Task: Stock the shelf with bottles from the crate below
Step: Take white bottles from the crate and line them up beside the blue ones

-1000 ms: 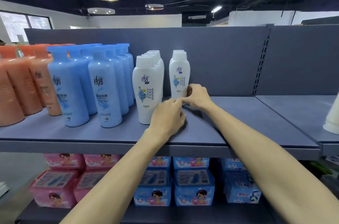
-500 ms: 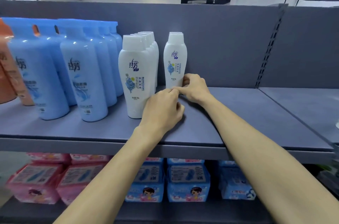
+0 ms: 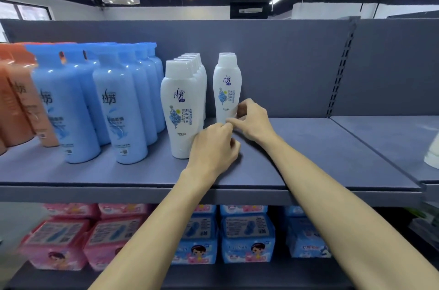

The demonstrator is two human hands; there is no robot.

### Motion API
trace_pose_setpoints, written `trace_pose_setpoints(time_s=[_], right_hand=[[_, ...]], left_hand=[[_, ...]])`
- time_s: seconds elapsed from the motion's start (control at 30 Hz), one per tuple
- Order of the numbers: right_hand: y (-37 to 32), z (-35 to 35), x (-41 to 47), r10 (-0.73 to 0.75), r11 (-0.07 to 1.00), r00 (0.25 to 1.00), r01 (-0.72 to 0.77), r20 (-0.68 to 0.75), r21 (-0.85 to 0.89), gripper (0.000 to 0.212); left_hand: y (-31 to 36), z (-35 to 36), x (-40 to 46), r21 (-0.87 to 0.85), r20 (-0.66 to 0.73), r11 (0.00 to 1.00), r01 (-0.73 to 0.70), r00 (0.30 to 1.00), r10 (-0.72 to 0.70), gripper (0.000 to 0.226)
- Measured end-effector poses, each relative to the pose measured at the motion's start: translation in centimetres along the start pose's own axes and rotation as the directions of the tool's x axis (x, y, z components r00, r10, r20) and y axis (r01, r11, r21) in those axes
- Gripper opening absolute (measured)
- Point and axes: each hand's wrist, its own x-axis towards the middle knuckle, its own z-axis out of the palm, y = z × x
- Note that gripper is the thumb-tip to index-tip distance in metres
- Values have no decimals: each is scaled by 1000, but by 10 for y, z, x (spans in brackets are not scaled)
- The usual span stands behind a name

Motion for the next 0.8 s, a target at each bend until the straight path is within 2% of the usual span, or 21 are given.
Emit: trace_pose_setpoints(time_s=[0.1,0.17,0.23,0.43,0.57,0.67,0.8], right_hand=[[-17,-16,-31,-48,998,998,49,-40,25,40],[-29,-30,-68,-140,990,987,138,-74,-36,39],[-37,-41,-108,-218,974,973,212,-71,-84,37],[-55,-41,-189,-335,933,942,327,-29,-151,33],[-54,-24,-226,-350,923,937,343,-12,-174,31],[-43,-3,-253,-318,934,948,317,19,-165,28],[-4,40,-295,-187,962,972,211,139,-176,25]], left_hand=[[4,-18,-23,-39,-84,997,-72,994,68,11],[4,-29,-54,-95,-202,990,-108,976,87,9],[5,-41,-83,-130,-231,982,-135,968,103,9],[-5,-52,-126,-155,-159,972,-178,975,153,14],[-18,-48,-152,-180,-148,972,-151,981,125,14],[-30,-37,-178,-162,-111,978,-133,987,116,14],[-44,-6,-227,-135,2,987,-91,996,92,13]])
